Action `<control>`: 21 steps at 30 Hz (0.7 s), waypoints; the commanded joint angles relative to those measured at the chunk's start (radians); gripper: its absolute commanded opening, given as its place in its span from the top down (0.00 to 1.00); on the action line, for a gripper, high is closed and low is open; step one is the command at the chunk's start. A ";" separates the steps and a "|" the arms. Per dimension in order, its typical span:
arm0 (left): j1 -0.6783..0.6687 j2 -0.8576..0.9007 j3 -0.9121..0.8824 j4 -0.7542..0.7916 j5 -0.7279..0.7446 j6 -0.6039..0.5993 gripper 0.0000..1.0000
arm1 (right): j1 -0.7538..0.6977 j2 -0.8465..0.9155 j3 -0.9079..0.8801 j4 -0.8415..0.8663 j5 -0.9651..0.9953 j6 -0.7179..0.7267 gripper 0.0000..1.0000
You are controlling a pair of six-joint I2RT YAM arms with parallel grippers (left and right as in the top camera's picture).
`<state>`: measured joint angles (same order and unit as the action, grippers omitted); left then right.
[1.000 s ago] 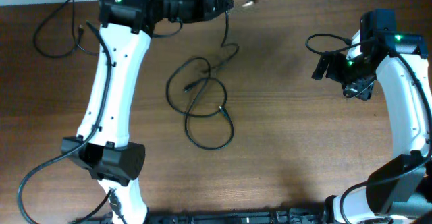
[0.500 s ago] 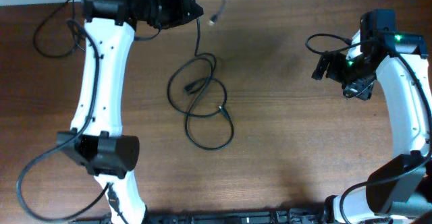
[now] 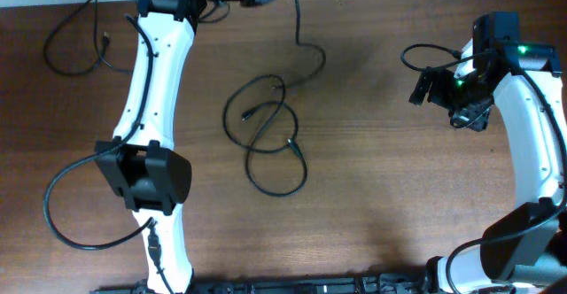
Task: Untangle cables
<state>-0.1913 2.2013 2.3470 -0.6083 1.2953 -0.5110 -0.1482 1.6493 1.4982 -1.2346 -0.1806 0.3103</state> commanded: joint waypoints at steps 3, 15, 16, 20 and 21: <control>0.013 -0.002 0.010 0.077 0.066 -0.129 1.00 | -0.003 -0.006 0.011 -0.003 0.013 -0.007 0.02; -0.021 0.059 0.010 -0.165 -0.001 0.094 1.00 | -0.003 -0.006 0.011 -0.003 0.013 -0.007 0.02; -0.037 0.074 0.010 -0.164 -0.002 0.095 1.00 | -0.003 -0.006 0.011 -0.003 0.013 -0.007 0.02; -0.084 0.103 0.010 -0.151 -0.001 0.093 1.00 | -0.003 -0.006 0.011 -0.003 0.013 -0.007 0.02; -0.085 0.102 0.010 -0.130 0.000 0.066 1.00 | -0.003 -0.006 0.011 -0.003 0.013 -0.007 0.02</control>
<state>-0.2703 2.3039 2.3486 -0.7704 1.2900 -0.4477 -0.1482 1.6493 1.4982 -1.2354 -0.1806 0.3099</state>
